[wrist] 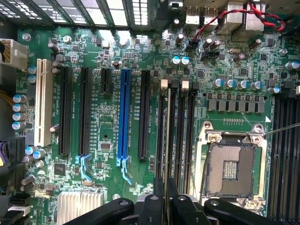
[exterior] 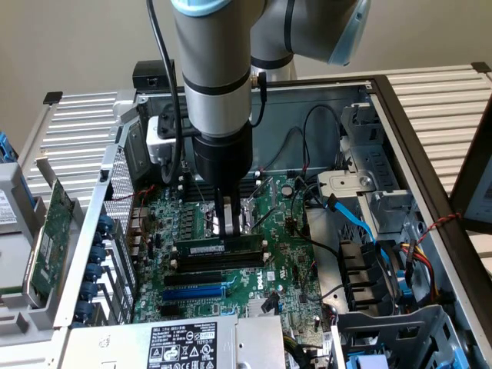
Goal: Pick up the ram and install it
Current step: 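Insert the ram into the slot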
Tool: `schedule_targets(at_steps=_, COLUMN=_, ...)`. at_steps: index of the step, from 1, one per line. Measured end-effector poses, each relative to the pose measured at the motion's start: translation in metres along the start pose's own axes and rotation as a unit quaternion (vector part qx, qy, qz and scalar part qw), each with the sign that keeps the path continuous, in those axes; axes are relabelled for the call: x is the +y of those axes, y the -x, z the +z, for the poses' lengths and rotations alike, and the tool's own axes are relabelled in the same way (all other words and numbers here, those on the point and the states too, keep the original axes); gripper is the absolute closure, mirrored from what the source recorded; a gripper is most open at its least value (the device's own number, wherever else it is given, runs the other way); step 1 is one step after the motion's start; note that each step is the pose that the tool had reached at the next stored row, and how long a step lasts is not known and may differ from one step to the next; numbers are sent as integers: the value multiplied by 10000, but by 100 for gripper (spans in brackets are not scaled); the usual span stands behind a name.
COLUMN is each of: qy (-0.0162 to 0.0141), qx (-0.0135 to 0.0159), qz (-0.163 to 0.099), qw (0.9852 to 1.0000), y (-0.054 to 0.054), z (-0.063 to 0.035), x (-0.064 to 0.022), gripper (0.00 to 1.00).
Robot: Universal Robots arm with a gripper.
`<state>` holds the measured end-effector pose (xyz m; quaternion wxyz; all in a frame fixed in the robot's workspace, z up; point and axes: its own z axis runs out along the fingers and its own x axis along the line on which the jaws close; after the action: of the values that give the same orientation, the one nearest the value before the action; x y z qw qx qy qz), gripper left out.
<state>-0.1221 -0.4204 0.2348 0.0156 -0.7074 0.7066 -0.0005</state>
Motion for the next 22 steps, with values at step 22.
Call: schedule_targets(at_steps=22, qy=-1, qx=1, qz=20, qw=10000, y=-8, z=49, x=3, gripper=86)
